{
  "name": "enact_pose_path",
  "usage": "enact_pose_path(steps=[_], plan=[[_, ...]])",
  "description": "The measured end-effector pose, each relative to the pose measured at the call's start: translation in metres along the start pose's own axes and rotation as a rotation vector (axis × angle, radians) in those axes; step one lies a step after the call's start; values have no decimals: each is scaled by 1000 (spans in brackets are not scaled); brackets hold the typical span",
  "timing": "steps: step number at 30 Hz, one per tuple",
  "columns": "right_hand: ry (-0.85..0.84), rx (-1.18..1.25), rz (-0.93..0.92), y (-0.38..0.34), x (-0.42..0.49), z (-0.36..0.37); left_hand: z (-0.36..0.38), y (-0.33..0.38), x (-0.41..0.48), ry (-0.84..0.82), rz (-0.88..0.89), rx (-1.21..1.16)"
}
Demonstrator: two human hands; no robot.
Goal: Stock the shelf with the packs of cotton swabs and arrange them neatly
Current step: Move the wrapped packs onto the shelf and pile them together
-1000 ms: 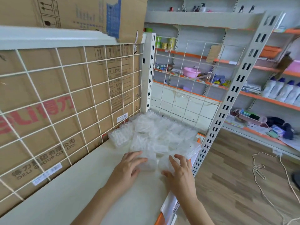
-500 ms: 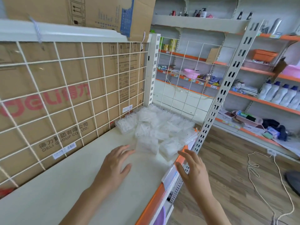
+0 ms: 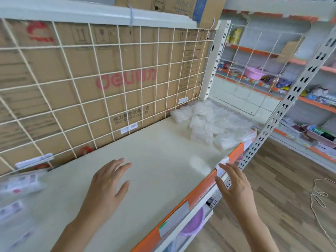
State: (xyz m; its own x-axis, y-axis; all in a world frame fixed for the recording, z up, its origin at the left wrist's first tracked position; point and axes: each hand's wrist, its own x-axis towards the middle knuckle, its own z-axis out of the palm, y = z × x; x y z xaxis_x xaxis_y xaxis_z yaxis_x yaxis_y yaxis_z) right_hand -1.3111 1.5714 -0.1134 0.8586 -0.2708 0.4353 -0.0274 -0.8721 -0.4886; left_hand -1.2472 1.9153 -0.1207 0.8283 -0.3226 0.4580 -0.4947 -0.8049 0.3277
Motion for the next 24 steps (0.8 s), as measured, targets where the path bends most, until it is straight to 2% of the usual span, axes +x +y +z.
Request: enact_pose_path(steps=[4,9,24], plan=[[-81,85,-88,-27,9,12,-36,-11,-36,48,-124,83],[-162,212,-289,-77,30,35,-80,-10,-86,146,-351,177],[-515,465,-866,-229,7,84,-177,42,-256,425,-919,527]])
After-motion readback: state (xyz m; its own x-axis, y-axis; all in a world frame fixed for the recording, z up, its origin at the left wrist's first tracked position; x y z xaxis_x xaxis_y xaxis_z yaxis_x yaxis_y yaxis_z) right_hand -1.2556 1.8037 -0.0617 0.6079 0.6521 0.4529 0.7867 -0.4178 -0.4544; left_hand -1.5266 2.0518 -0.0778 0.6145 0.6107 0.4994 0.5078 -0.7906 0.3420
